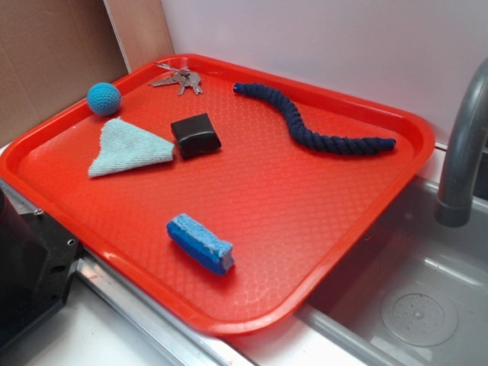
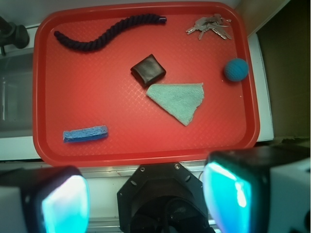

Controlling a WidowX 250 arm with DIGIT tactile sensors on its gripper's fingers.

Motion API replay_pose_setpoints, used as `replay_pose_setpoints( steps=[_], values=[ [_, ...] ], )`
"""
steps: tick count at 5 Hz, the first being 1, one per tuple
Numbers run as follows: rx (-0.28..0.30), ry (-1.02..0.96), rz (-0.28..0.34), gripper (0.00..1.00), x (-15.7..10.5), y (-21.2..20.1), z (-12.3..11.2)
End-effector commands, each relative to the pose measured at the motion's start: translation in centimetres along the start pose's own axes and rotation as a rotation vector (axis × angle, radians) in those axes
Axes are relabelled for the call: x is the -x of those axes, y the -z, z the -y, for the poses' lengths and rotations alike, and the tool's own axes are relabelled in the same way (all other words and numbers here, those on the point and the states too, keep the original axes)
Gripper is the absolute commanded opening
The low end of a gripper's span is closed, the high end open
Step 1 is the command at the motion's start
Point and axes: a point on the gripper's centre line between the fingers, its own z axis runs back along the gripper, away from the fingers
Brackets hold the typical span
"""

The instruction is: Grab the blue sponge.

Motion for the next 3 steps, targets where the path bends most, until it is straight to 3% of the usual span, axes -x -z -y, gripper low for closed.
replay_pose_setpoints(
  steps=[1, 2, 3],
  values=[
    [0.000, 0.000, 0.000, 1.00, 0.0, 0.0, 0.0],
    [-0.033, 0.256, 0.001, 1.00, 0.9, 5.1, 4.8],
    [-0.037, 0.509, -0.063, 1.00, 1.9, 9.6, 9.3]
  ],
)
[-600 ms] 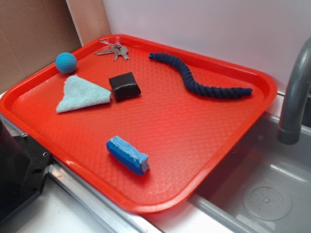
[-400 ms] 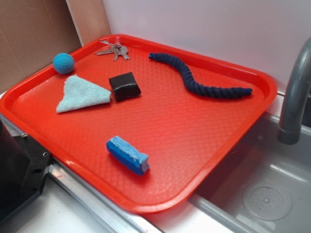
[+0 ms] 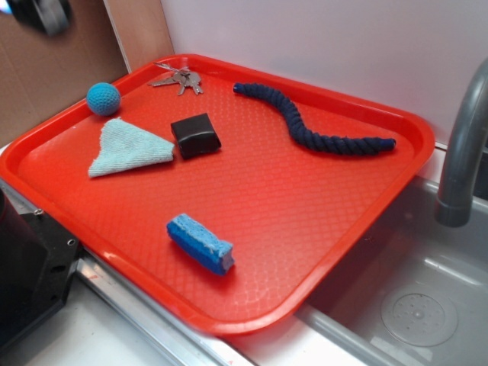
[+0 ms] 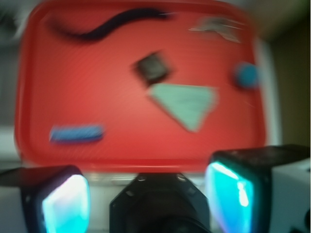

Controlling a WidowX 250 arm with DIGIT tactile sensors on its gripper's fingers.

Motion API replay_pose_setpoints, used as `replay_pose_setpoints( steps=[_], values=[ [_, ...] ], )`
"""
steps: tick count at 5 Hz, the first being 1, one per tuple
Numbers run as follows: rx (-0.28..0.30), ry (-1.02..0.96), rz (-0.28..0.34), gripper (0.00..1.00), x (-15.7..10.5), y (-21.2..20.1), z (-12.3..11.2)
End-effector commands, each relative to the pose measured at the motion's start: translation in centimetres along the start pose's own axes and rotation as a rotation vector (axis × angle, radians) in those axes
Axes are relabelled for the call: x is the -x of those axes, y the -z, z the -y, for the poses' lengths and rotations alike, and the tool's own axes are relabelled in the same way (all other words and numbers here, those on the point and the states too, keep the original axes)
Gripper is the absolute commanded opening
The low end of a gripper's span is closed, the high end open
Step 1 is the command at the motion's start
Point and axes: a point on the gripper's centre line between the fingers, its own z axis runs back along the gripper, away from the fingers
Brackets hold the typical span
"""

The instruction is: Grab the blue sponge.

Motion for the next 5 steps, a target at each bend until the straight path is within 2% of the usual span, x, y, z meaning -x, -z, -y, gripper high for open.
replay_pose_setpoints(
  steps=[1, 3, 4, 5],
  values=[
    [0.049, 0.478, -0.045, 1.00, 0.9, 5.9, 6.5],
    [0.049, 0.478, -0.045, 1.00, 0.9, 5.9, 6.5],
    [-0.007, 0.733, -0.073, 1.00, -3.1, 9.8, 3.4],
    [-0.072, 0.986, -0.082, 1.00, -5.5, 11.2, 3.2]
  ],
)
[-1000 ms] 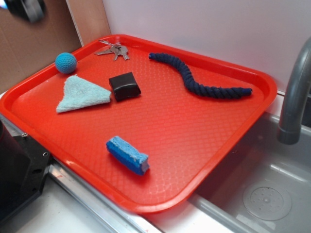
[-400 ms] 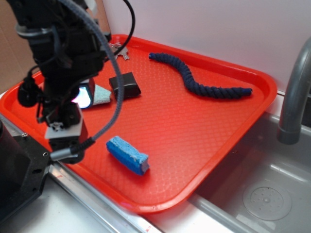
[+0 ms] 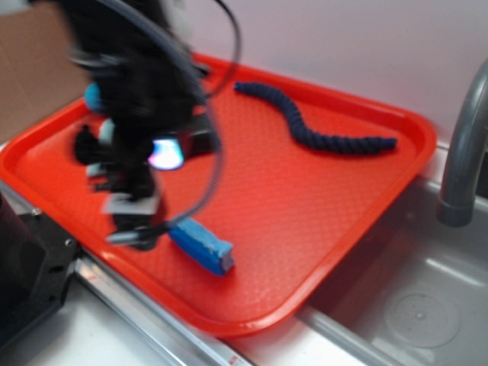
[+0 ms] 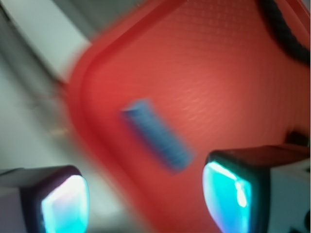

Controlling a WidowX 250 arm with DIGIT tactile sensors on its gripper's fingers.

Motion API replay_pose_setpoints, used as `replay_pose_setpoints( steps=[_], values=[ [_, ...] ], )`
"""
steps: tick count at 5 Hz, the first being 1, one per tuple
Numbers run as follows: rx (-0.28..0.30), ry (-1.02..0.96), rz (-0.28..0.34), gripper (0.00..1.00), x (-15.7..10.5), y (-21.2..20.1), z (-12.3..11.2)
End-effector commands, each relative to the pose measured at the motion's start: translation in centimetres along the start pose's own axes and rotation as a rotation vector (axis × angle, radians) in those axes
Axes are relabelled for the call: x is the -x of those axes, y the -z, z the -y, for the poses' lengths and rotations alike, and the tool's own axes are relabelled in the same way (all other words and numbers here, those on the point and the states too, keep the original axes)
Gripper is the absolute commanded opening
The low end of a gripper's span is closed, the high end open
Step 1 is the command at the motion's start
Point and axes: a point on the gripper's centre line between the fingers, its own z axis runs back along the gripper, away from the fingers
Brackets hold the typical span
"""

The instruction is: Grab the blue sponge.

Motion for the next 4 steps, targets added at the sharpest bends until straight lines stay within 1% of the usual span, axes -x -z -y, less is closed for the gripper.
replay_pose_setpoints(
  steps=[1, 2, 3, 4],
  values=[
    [-0.114, 0.487, 0.027, 1.00, -2.6, 1.8, -1.2],
    [-0.114, 0.615, 0.105, 1.00, -2.6, 0.9, 0.8],
    [-0.094, 0.669, 0.174, 1.00, -2.1, -1.4, 2.4],
    [-0.047, 0.659, 0.169, 1.00, -1.6, -2.0, 2.9]
  ],
)
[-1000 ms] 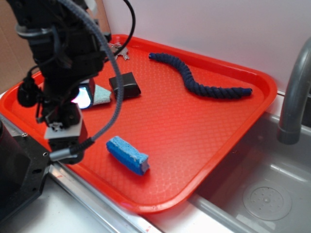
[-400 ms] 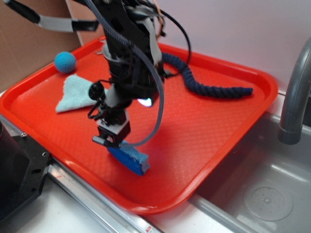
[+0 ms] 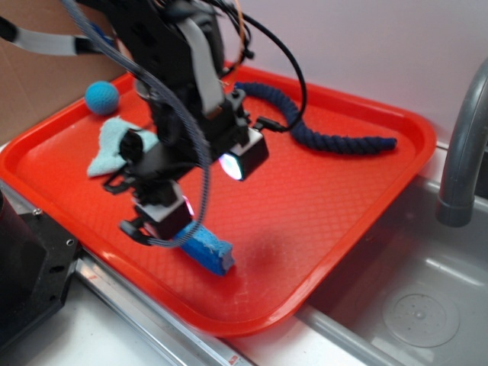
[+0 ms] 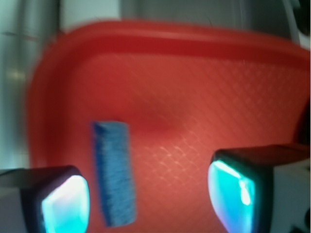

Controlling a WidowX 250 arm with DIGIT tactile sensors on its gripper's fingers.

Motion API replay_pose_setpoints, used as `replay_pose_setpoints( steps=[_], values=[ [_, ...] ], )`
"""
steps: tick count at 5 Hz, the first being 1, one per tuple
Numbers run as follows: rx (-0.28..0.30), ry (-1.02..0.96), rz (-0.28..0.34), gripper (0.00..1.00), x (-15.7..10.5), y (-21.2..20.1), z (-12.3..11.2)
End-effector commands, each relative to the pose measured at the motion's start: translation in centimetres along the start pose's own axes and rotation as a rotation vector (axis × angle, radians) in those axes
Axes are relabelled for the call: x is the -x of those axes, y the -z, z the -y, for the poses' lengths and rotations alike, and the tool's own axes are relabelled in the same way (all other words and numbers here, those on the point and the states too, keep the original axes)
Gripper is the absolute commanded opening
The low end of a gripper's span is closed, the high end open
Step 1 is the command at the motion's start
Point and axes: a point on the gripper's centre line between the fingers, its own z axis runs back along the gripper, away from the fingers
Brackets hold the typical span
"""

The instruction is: Grab the blue sponge.

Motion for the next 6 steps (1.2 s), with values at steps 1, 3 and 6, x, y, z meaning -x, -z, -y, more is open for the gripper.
replay_pose_setpoints(
  steps=[1, 3, 6],
  values=[
    [0.078, -0.009, 0.018, 1.00, 0.3, 0.3, 0.9],
    [0.130, 0.007, -0.088, 1.00, 1.2, 5.1, 0.6],
    [0.144, 0.004, -0.103, 0.00, 1.3, 5.3, 0.6]
  ],
)
